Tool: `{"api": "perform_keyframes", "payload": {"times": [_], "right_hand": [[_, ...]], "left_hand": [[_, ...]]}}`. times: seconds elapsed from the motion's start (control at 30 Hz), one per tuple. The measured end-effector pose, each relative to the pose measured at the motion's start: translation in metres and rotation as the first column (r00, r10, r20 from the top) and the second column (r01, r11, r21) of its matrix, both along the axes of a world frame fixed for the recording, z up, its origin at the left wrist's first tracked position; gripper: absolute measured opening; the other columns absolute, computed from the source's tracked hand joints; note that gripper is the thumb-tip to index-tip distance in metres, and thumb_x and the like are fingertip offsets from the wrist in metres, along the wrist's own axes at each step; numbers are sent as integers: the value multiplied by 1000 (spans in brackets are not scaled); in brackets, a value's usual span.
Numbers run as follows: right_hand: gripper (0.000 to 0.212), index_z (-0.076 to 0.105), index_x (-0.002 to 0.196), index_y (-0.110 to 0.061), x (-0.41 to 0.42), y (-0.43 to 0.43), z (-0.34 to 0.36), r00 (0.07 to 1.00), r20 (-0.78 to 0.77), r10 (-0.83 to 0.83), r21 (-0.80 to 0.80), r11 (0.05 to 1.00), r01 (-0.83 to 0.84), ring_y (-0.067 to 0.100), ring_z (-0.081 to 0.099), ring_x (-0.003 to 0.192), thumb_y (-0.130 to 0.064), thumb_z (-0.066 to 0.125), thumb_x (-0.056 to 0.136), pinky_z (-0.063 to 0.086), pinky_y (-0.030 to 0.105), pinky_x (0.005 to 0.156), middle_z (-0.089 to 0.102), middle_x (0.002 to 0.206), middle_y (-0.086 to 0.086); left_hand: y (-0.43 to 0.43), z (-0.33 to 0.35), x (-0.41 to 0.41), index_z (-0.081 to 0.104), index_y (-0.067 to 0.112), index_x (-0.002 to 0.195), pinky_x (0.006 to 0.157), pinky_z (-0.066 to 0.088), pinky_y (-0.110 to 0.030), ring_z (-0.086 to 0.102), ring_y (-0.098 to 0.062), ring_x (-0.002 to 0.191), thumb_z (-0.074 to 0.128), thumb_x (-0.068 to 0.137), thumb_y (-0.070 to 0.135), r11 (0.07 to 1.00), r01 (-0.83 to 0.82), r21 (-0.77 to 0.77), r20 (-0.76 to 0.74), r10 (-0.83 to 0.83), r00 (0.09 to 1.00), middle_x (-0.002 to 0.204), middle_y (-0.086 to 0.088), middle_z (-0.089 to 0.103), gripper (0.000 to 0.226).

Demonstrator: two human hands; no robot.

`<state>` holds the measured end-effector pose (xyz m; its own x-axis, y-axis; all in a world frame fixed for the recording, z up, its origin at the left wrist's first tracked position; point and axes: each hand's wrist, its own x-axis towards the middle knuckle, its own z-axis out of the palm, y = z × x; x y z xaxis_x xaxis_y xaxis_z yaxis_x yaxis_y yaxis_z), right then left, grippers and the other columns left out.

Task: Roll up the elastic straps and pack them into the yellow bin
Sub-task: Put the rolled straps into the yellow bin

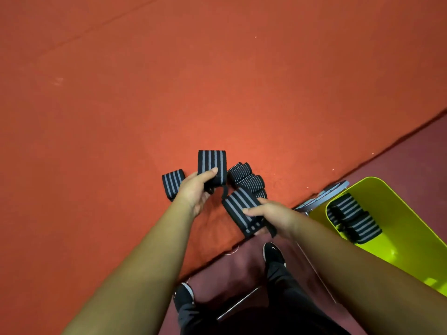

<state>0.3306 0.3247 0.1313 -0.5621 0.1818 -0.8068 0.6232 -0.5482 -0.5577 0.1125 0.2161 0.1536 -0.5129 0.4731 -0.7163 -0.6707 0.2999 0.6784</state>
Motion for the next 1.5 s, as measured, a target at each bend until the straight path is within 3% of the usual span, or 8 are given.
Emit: {"api": "perform_keyframes", "payload": {"times": [0.27, 0.4, 0.53, 0.77, 0.83, 1.1, 1.3, 1.5], "right_hand": [[25, 73, 119, -1, 104, 61, 18, 843, 44, -536, -179, 826, 535, 29, 76, 87, -9, 66, 96, 66, 42, 79, 77, 109, 20], [24, 72, 120, -4, 187, 76, 1, 674, 99, -732, -175, 654, 736, 27, 77, 87, -11, 63, 99, 69, 41, 68, 79, 107, 16], [27, 72, 126, -11, 267, 82, -30, 519, 177, -836, -83, 512, 855, 19, 78, 80, -22, 68, 102, 61, 30, 55, 81, 103, 7], [28, 70, 128, -8, 325, 82, -82, 321, 277, -906, 63, 351, 934, 24, 73, 91, -23, 72, 104, 51, 38, 72, 79, 112, 10], [24, 71, 123, -7, 328, 89, -93, 281, 289, -915, 71, 313, 947, 23, 75, 91, -22, 73, 104, 53, 35, 71, 81, 110, 10], [26, 72, 124, -3, 316, 118, -122, 222, 289, -931, 25, 239, 971, 22, 73, 85, -18, 74, 103, 55, 32, 61, 79, 113, 11], [9, 68, 111, -4, 309, 134, -135, 155, 307, -939, 22, 170, 985, 24, 67, 82, -13, 66, 108, 57, 23, 54, 69, 105, 11], [22, 59, 126, -8, 315, 129, -148, 336, 308, -890, 184, 402, 897, 27, 64, 81, -15, 68, 108, 61, 44, 84, 64, 101, 9]], "left_hand": [[98, 17, 79, 74, 17, 113, 66, 54, -23, 70, -9, 70, 81, 96, 27, 930, 367, 7, 1, -367, 930, 102, -4, 80, 21], [151, 5, 147, 75, 17, 108, 59, 53, -23, 70, -10, 67, 81, 97, 28, 846, 533, -25, -14, -534, 846, 93, -1, 81, 17], [189, -20, 220, 75, 14, 116, 57, 53, -23, 73, -13, 76, 77, 100, 31, 685, 728, -29, -30, -729, 684, 93, -2, 80, 24], [223, -64, 306, 69, 10, 107, 87, 66, -52, 75, -32, 85, 79, 100, 36, 496, 848, -189, -83, -868, 489, 109, -22, 80, 29], [232, -79, 320, 71, 10, 108, 82, 67, -46, 76, -29, 79, 80, 97, 37, 455, 850, -264, -67, -888, 454, 103, -15, 81, 30], [254, -128, 348, 74, 0, 110, 59, 52, -30, 60, -19, 55, 82, 91, 24, 627, 674, -392, 58, -714, 698, 89, -13, 78, 32], [260, -149, 353, 73, 9, 117, 50, 52, -18, 66, -8, 70, 76, 100, 14, 705, 591, -392, 171, -575, 800, 95, -4, 74, 19], [255, -158, 353, 70, 5, 127, 69, 64, -20, 73, -12, 83, 64, 106, 5, 767, 463, -445, 216, -410, 886, 101, -9, 73, 21]]}}
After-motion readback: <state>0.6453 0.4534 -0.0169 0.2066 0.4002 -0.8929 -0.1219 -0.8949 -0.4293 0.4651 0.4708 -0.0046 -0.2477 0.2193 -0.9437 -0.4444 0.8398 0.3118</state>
